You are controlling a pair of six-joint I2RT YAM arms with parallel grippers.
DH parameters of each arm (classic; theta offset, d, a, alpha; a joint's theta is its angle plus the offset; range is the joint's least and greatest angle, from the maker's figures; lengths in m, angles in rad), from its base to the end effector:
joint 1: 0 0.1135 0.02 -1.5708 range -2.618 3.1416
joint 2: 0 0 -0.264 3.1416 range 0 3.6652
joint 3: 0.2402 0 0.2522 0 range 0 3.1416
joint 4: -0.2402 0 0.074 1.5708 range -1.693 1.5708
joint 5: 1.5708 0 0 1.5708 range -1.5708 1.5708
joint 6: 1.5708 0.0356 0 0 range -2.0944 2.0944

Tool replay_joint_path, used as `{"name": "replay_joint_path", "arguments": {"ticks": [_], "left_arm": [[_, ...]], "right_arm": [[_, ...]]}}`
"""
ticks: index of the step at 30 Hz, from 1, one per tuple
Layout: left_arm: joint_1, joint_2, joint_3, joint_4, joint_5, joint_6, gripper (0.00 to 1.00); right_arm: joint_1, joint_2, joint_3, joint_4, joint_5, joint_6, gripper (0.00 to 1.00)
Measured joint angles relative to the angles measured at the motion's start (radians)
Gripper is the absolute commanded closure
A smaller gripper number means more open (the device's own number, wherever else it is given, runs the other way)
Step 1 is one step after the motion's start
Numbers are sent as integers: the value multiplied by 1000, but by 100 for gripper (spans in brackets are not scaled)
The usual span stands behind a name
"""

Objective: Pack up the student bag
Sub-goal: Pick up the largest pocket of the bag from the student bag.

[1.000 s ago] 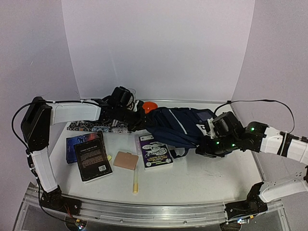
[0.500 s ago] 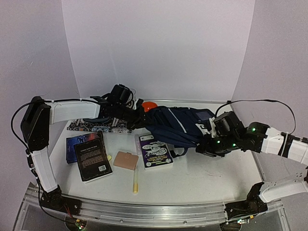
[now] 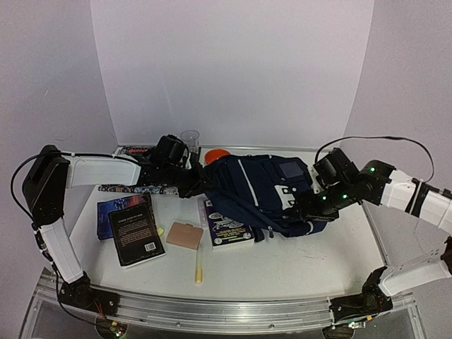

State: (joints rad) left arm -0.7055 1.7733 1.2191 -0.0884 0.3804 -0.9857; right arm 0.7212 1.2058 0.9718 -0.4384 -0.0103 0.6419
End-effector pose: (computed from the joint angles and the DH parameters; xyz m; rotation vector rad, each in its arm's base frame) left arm 0.2949 -0.2686 0.2301 -0.1106 2.5109 -1.2567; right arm 0.1978 0.1744 0.2934 -0.0990 2.3490 0.7234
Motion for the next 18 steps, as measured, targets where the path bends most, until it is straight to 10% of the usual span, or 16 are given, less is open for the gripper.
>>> {"name": "replay_joint_path", "arguments": {"ticks": [9, 18], "left_arm": [[-124, 18, 14, 110, -66, -75, 92], [-213, 89, 38, 151, -69, -99, 52]], "right_arm": [[6, 143, 178, 1, -8, -211, 12], [26, 318, 267, 76, -4, -367, 11]]}}
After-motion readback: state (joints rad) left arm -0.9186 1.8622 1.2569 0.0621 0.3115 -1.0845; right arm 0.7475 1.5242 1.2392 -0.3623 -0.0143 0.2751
